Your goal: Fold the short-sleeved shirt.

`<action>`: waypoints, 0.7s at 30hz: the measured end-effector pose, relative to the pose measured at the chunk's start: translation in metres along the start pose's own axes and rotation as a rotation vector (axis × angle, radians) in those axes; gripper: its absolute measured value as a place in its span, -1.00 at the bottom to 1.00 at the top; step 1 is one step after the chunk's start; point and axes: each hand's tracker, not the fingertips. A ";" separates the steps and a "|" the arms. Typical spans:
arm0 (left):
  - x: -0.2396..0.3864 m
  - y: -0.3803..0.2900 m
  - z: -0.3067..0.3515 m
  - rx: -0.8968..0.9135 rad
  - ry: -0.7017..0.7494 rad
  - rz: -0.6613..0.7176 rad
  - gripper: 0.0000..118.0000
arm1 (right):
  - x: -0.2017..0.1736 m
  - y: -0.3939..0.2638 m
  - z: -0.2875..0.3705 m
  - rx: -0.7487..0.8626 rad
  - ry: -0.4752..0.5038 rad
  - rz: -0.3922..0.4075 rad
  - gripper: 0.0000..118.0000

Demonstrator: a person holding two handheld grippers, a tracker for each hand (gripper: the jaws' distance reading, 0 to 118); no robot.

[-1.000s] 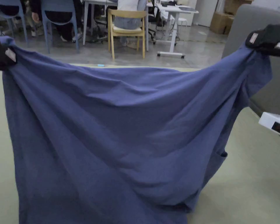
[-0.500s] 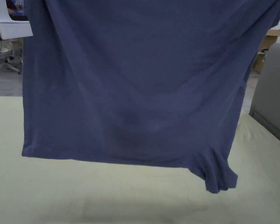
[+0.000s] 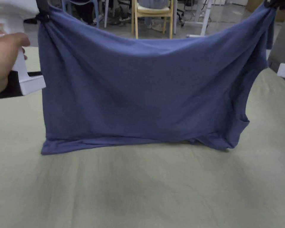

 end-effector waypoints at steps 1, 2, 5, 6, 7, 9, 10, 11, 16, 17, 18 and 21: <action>0.000 -0.021 -0.004 -0.032 -0.001 -0.006 -0.94 | 0.000 -0.020 -0.014 -0.036 -0.012 -0.006 -0.90; 0.000 -0.035 -0.012 -0.064 -0.002 0.003 -0.94 | 0.001 -0.034 -0.025 -0.059 -0.013 -0.020 -0.90; -0.006 -0.066 -0.029 -0.133 -0.037 0.043 -0.94 | 0.004 -0.071 -0.047 -0.126 -0.001 -0.049 -0.90; -0.006 -0.073 -0.032 -0.133 -0.025 0.026 -0.94 | 0.004 -0.079 -0.051 -0.134 -0.001 -0.049 -0.90; -0.007 -0.079 -0.033 -0.146 -0.019 -0.002 -0.94 | 0.005 -0.087 -0.053 -0.140 0.001 -0.046 -0.90; -0.011 -0.087 -0.031 -0.159 -0.020 -0.022 -0.94 | 0.009 -0.095 -0.051 -0.148 0.010 -0.049 -0.90; -0.015 -0.091 -0.027 -0.167 -0.029 -0.021 -0.94 | 0.011 -0.100 -0.049 -0.152 0.018 -0.050 -0.90; -0.017 -0.095 -0.022 -0.168 -0.039 -0.015 -0.94 | 0.012 -0.105 -0.046 -0.155 0.025 -0.051 -0.90; -0.039 -0.131 0.018 -0.192 -0.083 0.053 -0.94 | 0.018 -0.148 -0.002 -0.206 0.056 -0.020 -0.90; -0.043 -0.141 0.027 -0.207 -0.091 0.066 -0.94 | 0.020 -0.158 0.006 -0.214 0.062 -0.016 -0.90; -0.048 -0.153 0.038 -0.215 -0.100 0.086 -0.94 | 0.021 -0.172 0.018 -0.240 0.065 0.004 -0.90; -0.057 -0.188 0.074 -0.239 -0.102 0.088 -0.94 | 0.028 -0.216 0.058 -0.264 0.087 -0.013 -0.90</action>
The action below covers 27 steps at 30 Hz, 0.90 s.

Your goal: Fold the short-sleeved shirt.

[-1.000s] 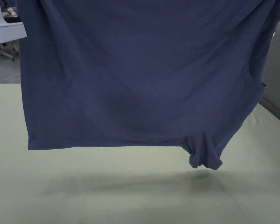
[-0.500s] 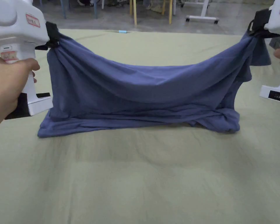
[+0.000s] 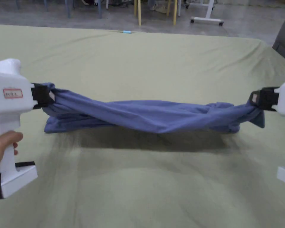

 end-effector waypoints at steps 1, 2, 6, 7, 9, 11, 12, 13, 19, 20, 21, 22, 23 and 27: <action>-0.001 -0.016 0.011 -0.002 0.005 -0.008 -0.94 | 0.001 -0.018 0.009 -0.006 -0.003 -0.006 -0.90; -0.003 -0.028 0.021 -0.009 0.011 -0.019 -0.94 | 0.000 -0.033 0.019 -0.018 -0.022 0.001 -0.90; -0.006 -0.078 0.066 -0.081 -0.027 -0.024 -0.94 | 0.004 -0.092 0.068 -0.043 -0.013 -0.031 -0.90; -0.005 -0.089 0.078 -0.091 -0.021 -0.039 -0.94 | 0.005 -0.105 0.082 -0.042 -0.014 -0.038 -0.90; -0.003 -0.109 0.103 -0.096 -0.014 -0.045 -0.94 | 0.006 -0.128 0.110 -0.040 -0.008 -0.066 -0.90; -0.002 -0.127 0.129 -0.093 -0.017 -0.042 -0.94 | 0.008 -0.147 0.137 -0.036 -0.007 -0.085 -0.90; -0.001 -0.136 0.142 -0.096 -0.017 -0.049 -0.94 | 0.008 -0.156 0.152 -0.035 -0.004 -0.090 -0.90; 0.001 -0.146 0.154 -0.097 -0.002 -0.071 -0.94 | 0.008 -0.166 0.168 -0.034 -0.004 -0.096 -0.90; 0.008 -0.209 0.204 -0.187 0.059 -0.161 -0.94 | 0.013 -0.221 0.240 -0.053 -0.024 -0.119 -0.90; 0.007 -0.218 0.205 -0.207 0.066 -0.171 -0.94 | 0.013 -0.230 0.247 -0.058 -0.027 -0.127 -0.90; 0.007 -0.228 0.207 -0.232 0.075 -0.191 -0.94 | 0.013 -0.238 0.253 -0.073 -0.027 -0.128 -0.90; 0.006 -0.236 0.205 -0.258 0.098 -0.212 -0.94 | 0.012 -0.247 0.256 -0.098 -0.038 -0.112 -0.90; 0.006 -0.242 0.203 -0.275 0.112 -0.226 -0.94 | 0.011 -0.253 0.255 -0.115 -0.044 -0.105 -0.90; 0.009 -0.257 0.181 -0.333 0.169 -0.292 -0.94 | 0.016 -0.277 0.230 -0.186 -0.063 -0.126 -0.90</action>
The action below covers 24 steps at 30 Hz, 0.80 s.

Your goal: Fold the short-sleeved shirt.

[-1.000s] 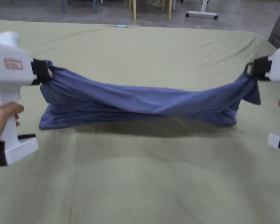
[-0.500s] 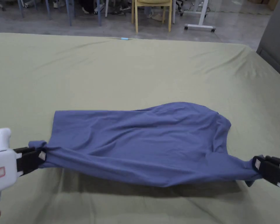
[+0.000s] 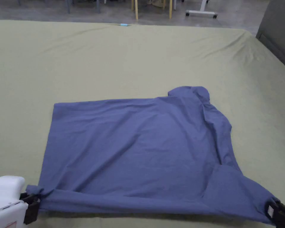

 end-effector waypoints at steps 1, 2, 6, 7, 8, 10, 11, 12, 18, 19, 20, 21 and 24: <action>-0.005 -0.002 -0.014 -0.020 0.020 -0.016 -0.94 | 0.002 -0.002 -0.008 -0.011 -0.002 0.001 -0.90; -0.003 -0.003 -0.018 -0.037 0.031 -0.030 -0.94 | 0.001 -0.002 -0.012 -0.020 -0.004 0.003 -0.90; 0.002 -0.010 -0.027 -0.067 0.041 -0.055 -0.93 | 0.001 0.002 -0.023 -0.067 -0.019 0.048 -0.90; 0.001 -0.011 -0.028 -0.074 0.040 -0.046 -0.84 | 0.002 0.006 -0.026 -0.103 -0.022 0.053 -0.86; 0.000 -0.011 -0.028 -0.089 0.058 -0.030 -0.51 | 0.001 0.007 -0.028 -0.144 -0.042 0.046 -0.45; -0.001 -0.017 -0.018 -0.126 0.081 0.016 0.59 | 0.003 0.009 -0.033 -0.214 -0.022 0.052 0.96; -0.003 -0.020 -0.008 -0.095 0.050 0.041 0.58 | 0.003 0.010 -0.026 -0.181 -0.018 0.046 1.00; -0.003 -0.024 0.004 -0.085 0.048 0.056 0.58 | -0.003 0.011 -0.016 -0.181 -0.016 0.041 1.00; 0.013 -0.040 0.088 0.074 0.040 0.119 -0.39 | -0.025 0.019 0.041 -0.109 0.016 0.066 0.00; 0.018 -0.041 0.093 0.092 0.047 0.117 -1.00 | -0.029 0.019 0.043 -0.113 0.014 0.069 -0.78; 0.023 -0.040 0.092 0.083 0.070 0.119 -1.00 | -0.035 0.016 0.042 -0.113 0.008 0.065 -0.94; 0.028 -0.039 0.094 0.121 0.114 0.131 -1.00 | -0.037 0.012 0.042 -0.088 -0.010 0.070 -0.95; 0.031 -0.032 0.088 0.080 0.054 0.124 -1.00 | -0.044 0.006 0.035 -0.114 0.013 0.091 -0.95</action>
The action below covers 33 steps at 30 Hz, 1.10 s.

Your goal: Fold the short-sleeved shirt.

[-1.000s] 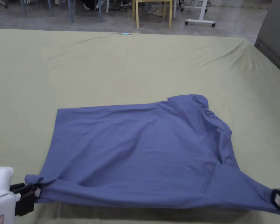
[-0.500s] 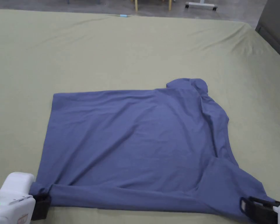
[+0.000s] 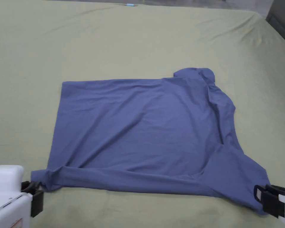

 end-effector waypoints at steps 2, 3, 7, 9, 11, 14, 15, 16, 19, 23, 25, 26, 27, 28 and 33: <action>0.000 0.003 -0.005 -0.003 -0.044 0.028 -0.75 | -0.002 -0.003 0.001 0.006 0.028 -0.018 -0.95; -0.003 0.006 -0.010 -0.016 -0.049 0.046 0.24 | -0.003 -0.004 0.002 0.008 0.044 -0.029 -0.95; -0.026 0.014 -0.048 -0.050 -0.061 0.121 0.77 | -0.008 -0.007 0.002 0.013 0.060 -0.024 -0.95; -0.037 0.018 -0.068 -0.077 -0.054 0.164 0.76 | -0.016 -0.007 0.001 0.001 0.055 -0.011 -0.95; -0.044 0.020 -0.088 -0.088 -0.060 0.171 0.77 | -0.016 -0.007 -0.003 -0.012 0.052 -0.005 -0.95; -0.049 0.019 -0.115 -0.129 -0.062 0.170 0.76 | -0.020 -0.007 -0.008 -0.033 0.042 -0.007 -0.95; -0.050 0.016 -0.124 -0.165 -0.066 0.173 0.60 | -0.020 -0.007 -0.011 -0.043 0.037 -0.008 -0.95; -0.051 0.013 -0.131 -0.194 -0.072 0.182 0.21 | -0.021 -0.008 -0.013 -0.052 0.033 -0.008 -0.95; -0.050 0.006 -0.126 -0.149 -0.093 0.230 -0.69 | -0.021 -0.008 -0.015 -0.069 0.023 -0.015 -0.95; -0.039 0.015 -0.102 -0.113 -0.105 0.204 -0.81 | -0.017 -0.008 -0.019 -0.084 0.023 -0.050 -0.29; -0.033 0.020 -0.082 -0.053 -0.103 0.216 -0.80 | -0.009 -0.008 -0.028 -0.120 -0.016 -0.076 1.00; -0.033 0.021 -0.077 -0.041 -0.111 0.241 -0.80 | -0.006 -0.011 -0.031 -0.156 -0.001 -0.091 1.00; -0.033 0.022 -0.073 -0.033 -0.121 0.268 -0.81 | -0.006 -0.010 -0.032 -0.118 0.011 -0.111 1.00; -0.034 0.022 -0.071 -0.030 -0.134 0.288 -0.81 | 0.009 -0.013 -0.040 -0.116 0.030 -0.153 1.00; -0.029 0.021 -0.074 -0.052 -0.102 0.262 -0.80 | 0.033 -0.007 -0.074 -0.137 -0.027 -0.227 0.89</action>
